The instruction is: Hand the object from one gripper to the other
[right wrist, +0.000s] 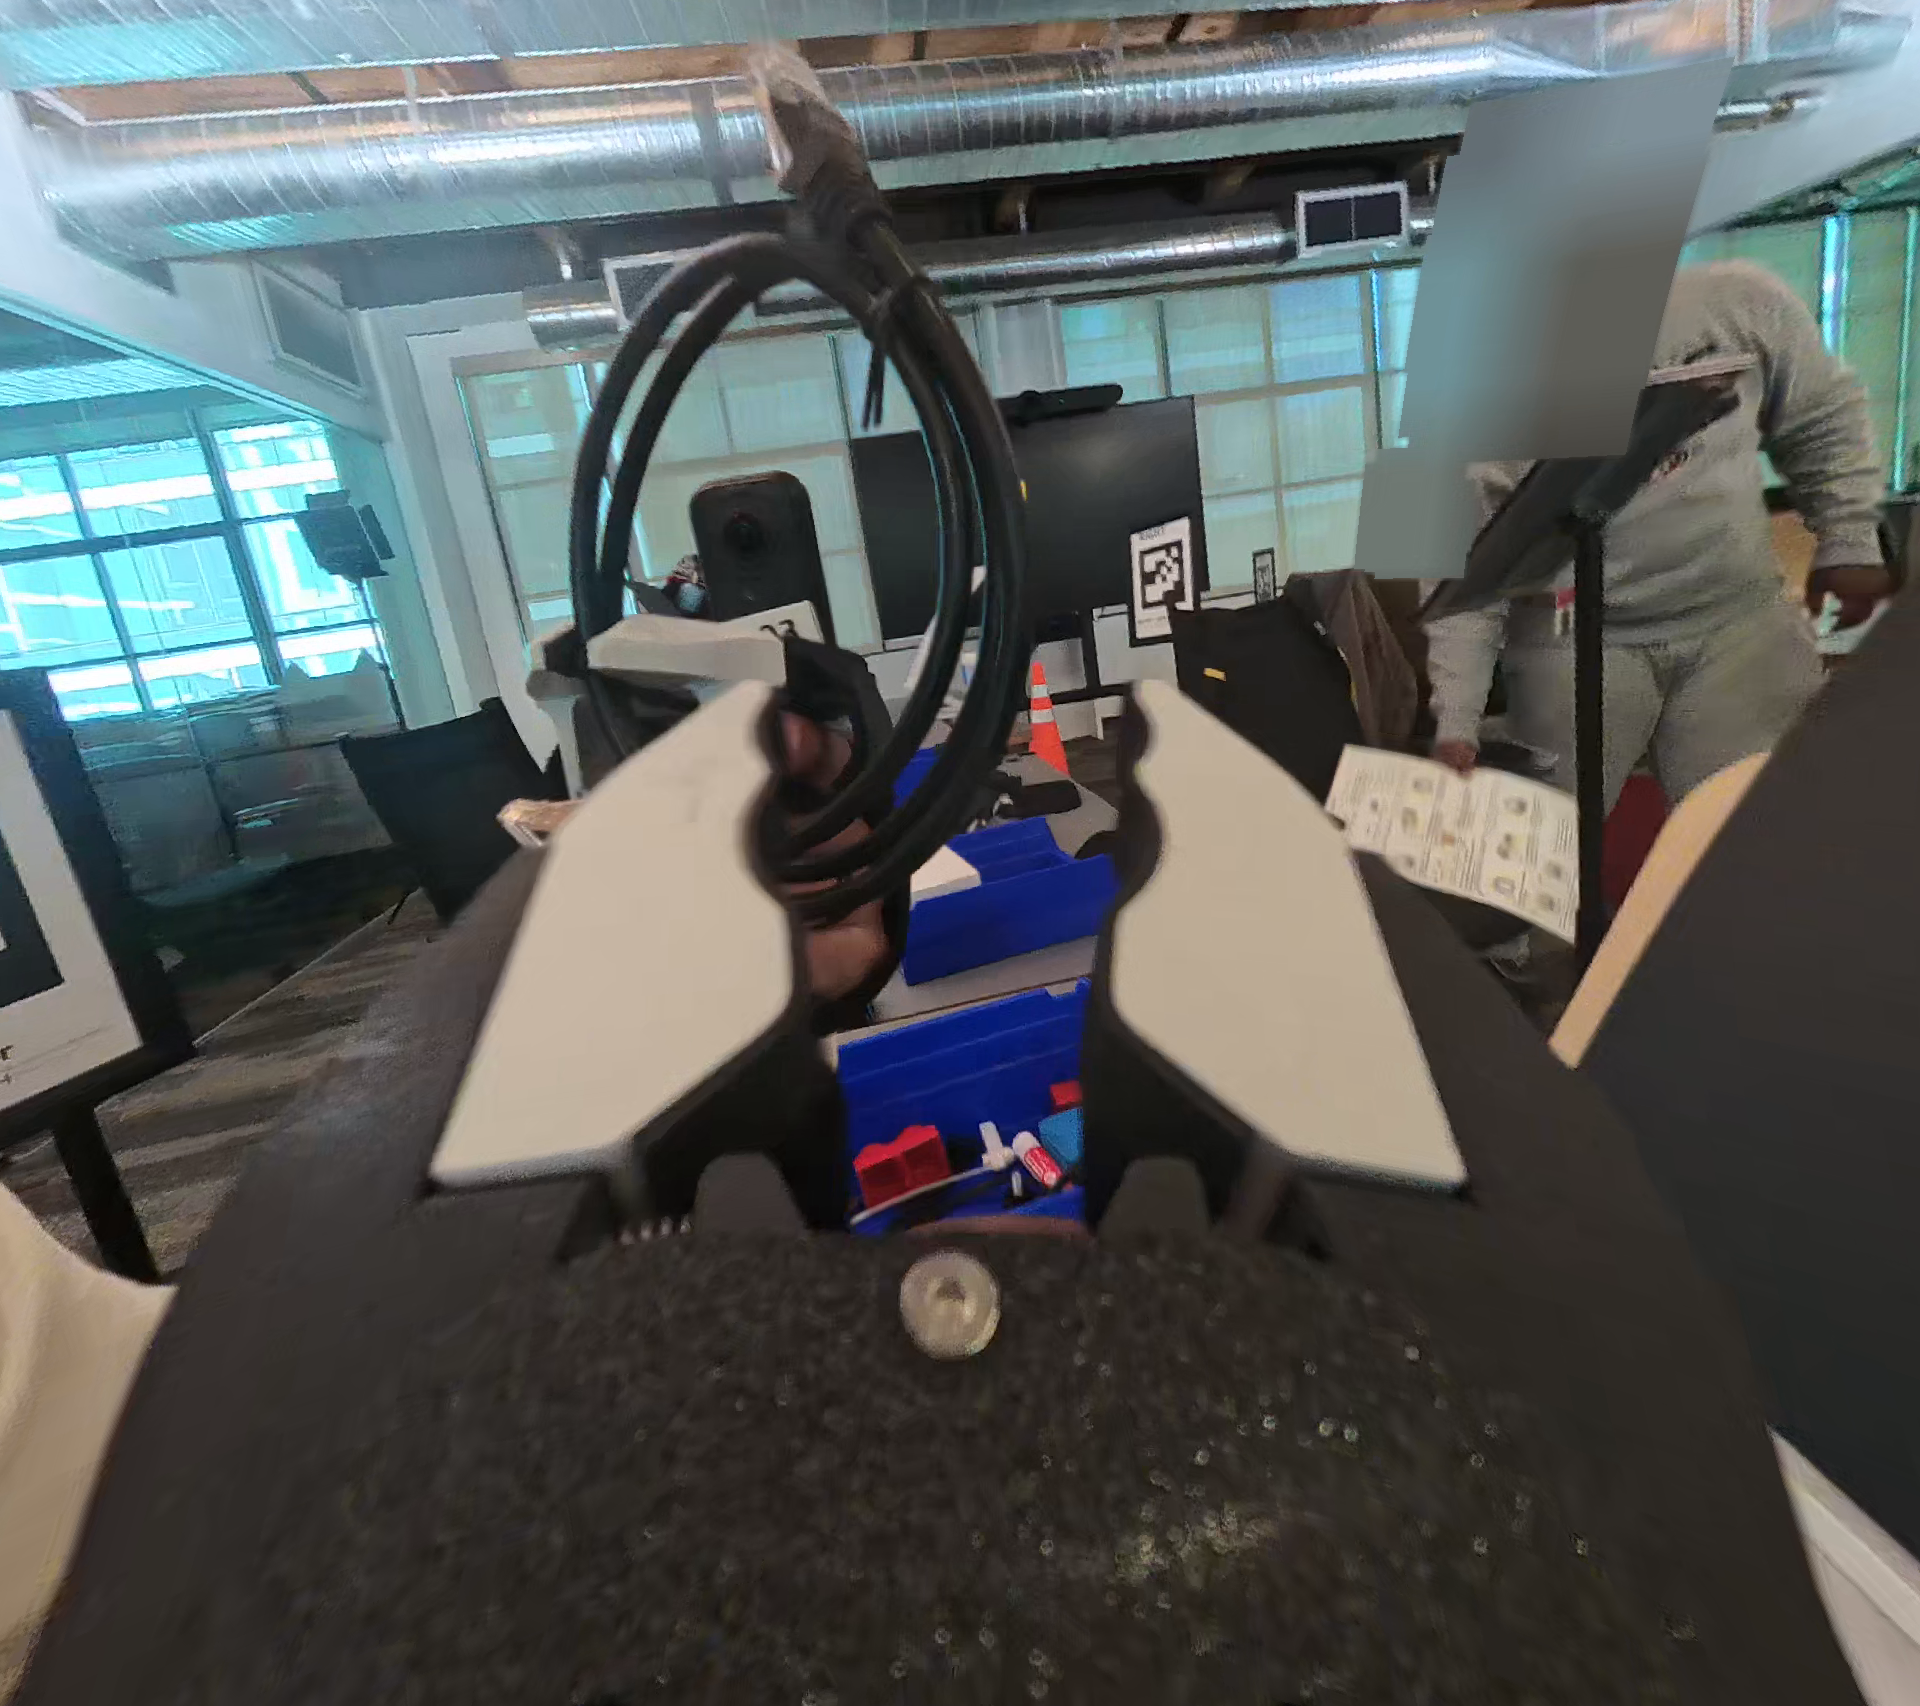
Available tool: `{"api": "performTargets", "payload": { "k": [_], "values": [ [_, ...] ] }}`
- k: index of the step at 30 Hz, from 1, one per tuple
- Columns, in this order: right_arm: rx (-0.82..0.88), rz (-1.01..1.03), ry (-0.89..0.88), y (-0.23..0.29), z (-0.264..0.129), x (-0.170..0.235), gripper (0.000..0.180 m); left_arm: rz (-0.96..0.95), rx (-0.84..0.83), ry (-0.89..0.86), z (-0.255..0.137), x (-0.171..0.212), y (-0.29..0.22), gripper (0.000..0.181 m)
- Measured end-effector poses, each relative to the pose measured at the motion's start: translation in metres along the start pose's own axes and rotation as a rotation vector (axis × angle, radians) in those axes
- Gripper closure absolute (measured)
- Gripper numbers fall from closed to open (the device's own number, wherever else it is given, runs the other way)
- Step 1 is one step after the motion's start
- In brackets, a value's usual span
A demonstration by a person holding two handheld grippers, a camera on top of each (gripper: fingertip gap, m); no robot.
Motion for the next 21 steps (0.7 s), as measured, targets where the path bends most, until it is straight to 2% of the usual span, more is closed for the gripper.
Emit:
{"api": "performTargets", "payload": {
  "k": [1,2,5,7,12,15,18,21],
  "values": [
    [-0.005,-0.005,0.035,-0.003,0.000,0.004,0.147,0.009,-0.002,-0.003,0.000,0.002,0.005,0.175],
    [0.026,-0.021,0.077,-0.008,-0.001,0.008,0.156,0.002,-0.002,-0.002,-0.001,0.005,0.010,0.175],
    [0.196,-0.095,0.132,-0.025,-0.013,0.011,0.166,-0.009,-0.118,0.043,-0.001,0.022,0.030,0.175],
    [0.241,-0.097,0.169,-0.031,-0.020,0.008,0.173,0.008,-0.163,0.100,-0.002,0.037,0.036,0.171],
    [0.456,-0.204,0.237,-0.045,-0.044,-0.002,0.174,0.013,-0.459,0.252,0.000,0.052,0.063,0.154],
    [0.645,-0.409,0.311,-0.044,-0.055,-0.012,0.174,0.050,-0.639,0.330,-0.008,0.052,0.068,0.124],
    [0.802,-0.653,0.412,-0.035,-0.061,-0.020,0.174,0.136,-0.815,0.387,-0.018,0.042,0.063,0.120],
    [0.804,-0.883,0.544,-0.023,-0.051,-0.012,0.174,0.244,-0.986,0.481,-0.026,0.035,0.052,0.120]
  ]
}}
Point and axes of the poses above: each gripper's, where its closed fingertips meet, z out along the fingers, x out of its underside, y = z × x across the jaws, the point moved 6 cm from there along -z, back along the fingers, and after that the axes turned 2 degrees about -x, right-handed, at the moved point
